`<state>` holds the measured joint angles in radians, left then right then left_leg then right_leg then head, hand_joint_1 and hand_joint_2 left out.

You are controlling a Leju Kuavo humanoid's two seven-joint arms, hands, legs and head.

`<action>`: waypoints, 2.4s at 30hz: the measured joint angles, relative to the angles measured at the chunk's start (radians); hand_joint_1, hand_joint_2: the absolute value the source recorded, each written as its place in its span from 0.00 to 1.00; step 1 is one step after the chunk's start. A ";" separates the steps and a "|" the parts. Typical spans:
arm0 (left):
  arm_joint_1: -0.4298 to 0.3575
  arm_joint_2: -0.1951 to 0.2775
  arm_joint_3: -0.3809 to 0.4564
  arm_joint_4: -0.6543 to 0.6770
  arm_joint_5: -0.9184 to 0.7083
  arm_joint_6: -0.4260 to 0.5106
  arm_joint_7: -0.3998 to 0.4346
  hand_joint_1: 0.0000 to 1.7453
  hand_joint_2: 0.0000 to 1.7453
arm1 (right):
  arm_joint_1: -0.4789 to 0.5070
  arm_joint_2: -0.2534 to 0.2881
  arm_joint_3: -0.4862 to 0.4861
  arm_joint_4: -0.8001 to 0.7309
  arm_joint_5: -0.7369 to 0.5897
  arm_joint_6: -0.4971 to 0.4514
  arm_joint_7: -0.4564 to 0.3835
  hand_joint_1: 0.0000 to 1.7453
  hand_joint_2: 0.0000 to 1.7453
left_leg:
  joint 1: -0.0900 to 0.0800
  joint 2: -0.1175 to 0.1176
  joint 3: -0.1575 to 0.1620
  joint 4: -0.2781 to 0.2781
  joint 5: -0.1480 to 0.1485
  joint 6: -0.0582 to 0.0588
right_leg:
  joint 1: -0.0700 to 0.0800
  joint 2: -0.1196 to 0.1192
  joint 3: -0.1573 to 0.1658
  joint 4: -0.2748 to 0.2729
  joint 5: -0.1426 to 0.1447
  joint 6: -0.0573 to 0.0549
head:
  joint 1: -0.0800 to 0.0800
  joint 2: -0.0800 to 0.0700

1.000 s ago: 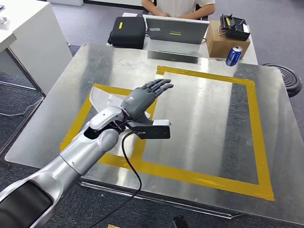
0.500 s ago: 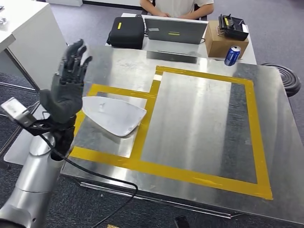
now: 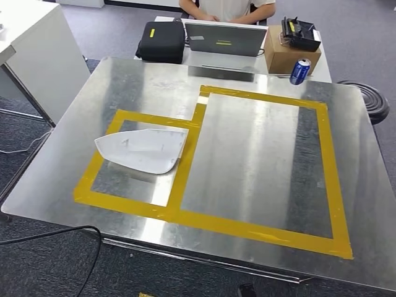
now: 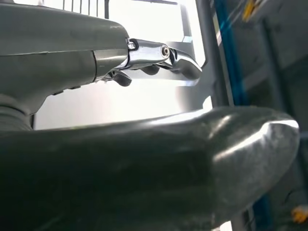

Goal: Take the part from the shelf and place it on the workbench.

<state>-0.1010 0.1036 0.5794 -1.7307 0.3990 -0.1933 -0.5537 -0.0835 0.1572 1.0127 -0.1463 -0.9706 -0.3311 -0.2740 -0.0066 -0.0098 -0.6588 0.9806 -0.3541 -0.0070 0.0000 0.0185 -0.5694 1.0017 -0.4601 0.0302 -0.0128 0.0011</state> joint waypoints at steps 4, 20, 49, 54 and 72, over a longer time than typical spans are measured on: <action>0.037 0.043 0.259 0.016 0.085 -0.036 -0.028 0.00 0.00 | 0.003 0.000 -0.007 0.007 -0.024 0.018 -0.030 0.00 0.00 | 0.001 0.002 0.001 0.000 -0.002 -0.002 | 0.000 0.001 -0.007 0.000 -0.005 -0.005 | 0.000 0.000; 0.066 -0.002 0.864 0.362 -0.097 0.116 -0.121 0.00 0.00 | 0.004 0.014 -0.023 0.055 -0.106 0.044 -0.082 0.00 0.00 | -0.002 -0.001 0.002 0.000 -0.007 -0.003 | -0.004 -0.002 -0.006 0.000 -0.011 -0.004 | 0.000 0.000; 0.081 -0.164 0.449 1.425 -0.761 0.507 0.172 0.00 0.00 | -0.005 0.013 -0.005 0.058 -0.147 0.035 -0.002 0.00 0.00 | 0.004 0.002 -0.066 0.147 -0.136 -0.034 | 0.009 -0.012 0.050 -0.031 -0.002 -0.039 | 0.005 -0.001; 0.085 -0.173 0.280 1.473 -0.959 0.261 0.255 0.00 0.00 | -0.010 0.011 0.039 0.057 -0.091 0.034 0.029 0.00 0.00 | 0.034 0.003 0.019 0.218 -0.136 -0.072 | -0.012 -0.023 -0.018 -0.017 0.042 -0.013 | 0.003 -0.001; 0.077 -0.232 -0.043 1.529 -1.159 -0.008 0.454 0.00 0.00 | -0.027 -0.012 0.136 0.032 -0.071 -0.016 0.037 0.00 0.00 | 0.003 0.008 0.032 0.006 -0.028 0.003 | 0.011 -0.017 0.108 0.022 -0.072 -0.002 | 0.002 0.000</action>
<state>-0.0237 -0.1284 0.5359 -0.2020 -0.7596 -0.2017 -0.0993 -0.1108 0.1447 1.1486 -0.1140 -1.0411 -0.3474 -0.2366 -0.0036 -0.0019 -0.6270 0.9865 -0.3824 -0.0039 0.0112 0.0015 -0.4613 1.0234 -0.5322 0.0283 -0.0112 0.0007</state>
